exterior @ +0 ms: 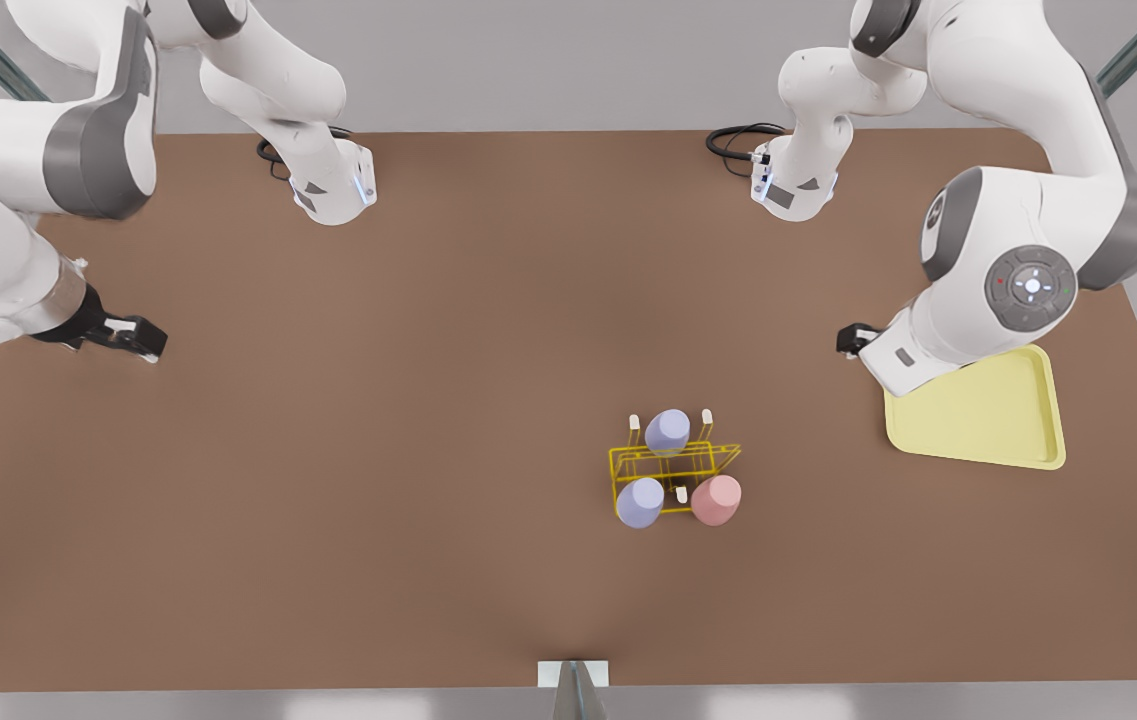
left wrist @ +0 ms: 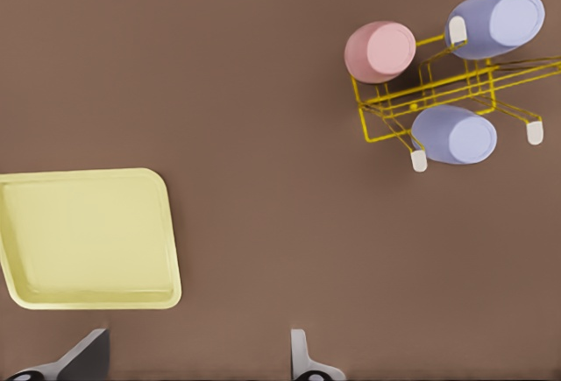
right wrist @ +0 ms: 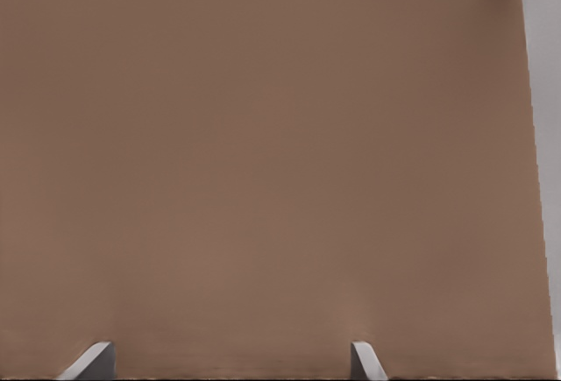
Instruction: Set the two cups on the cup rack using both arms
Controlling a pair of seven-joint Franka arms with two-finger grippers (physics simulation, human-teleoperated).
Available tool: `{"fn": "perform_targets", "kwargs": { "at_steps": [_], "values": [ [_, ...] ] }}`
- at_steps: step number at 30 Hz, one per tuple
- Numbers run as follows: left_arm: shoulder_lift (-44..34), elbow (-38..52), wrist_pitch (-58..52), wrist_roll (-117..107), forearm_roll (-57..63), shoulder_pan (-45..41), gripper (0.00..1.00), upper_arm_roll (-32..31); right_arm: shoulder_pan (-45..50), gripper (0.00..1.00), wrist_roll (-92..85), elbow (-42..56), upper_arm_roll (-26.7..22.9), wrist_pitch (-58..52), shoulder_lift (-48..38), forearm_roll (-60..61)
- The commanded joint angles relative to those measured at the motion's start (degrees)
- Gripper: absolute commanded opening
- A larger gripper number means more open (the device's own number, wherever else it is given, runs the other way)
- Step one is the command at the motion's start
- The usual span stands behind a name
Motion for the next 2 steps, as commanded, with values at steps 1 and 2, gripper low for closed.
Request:
{"fn": "perform_targets", "kwargs": {
  "at_steps": [1, 2],
  "values": [
    [0.0, 0.0, -2.3, 0.2, 0.1, 0.0, 1.0, 0.0, 0.0, 1.0, -16.7, -2.6, -0.7, -6.2, -1.8, 2.8],
    [0.0, 0.0, -2.3, 0.2, 0.2, 0.0, 1.0, 0.0, 0.1, 1.0, -16.3, -2.6, -0.7, -6.2, -1.8, 2.8]
  ]
}}
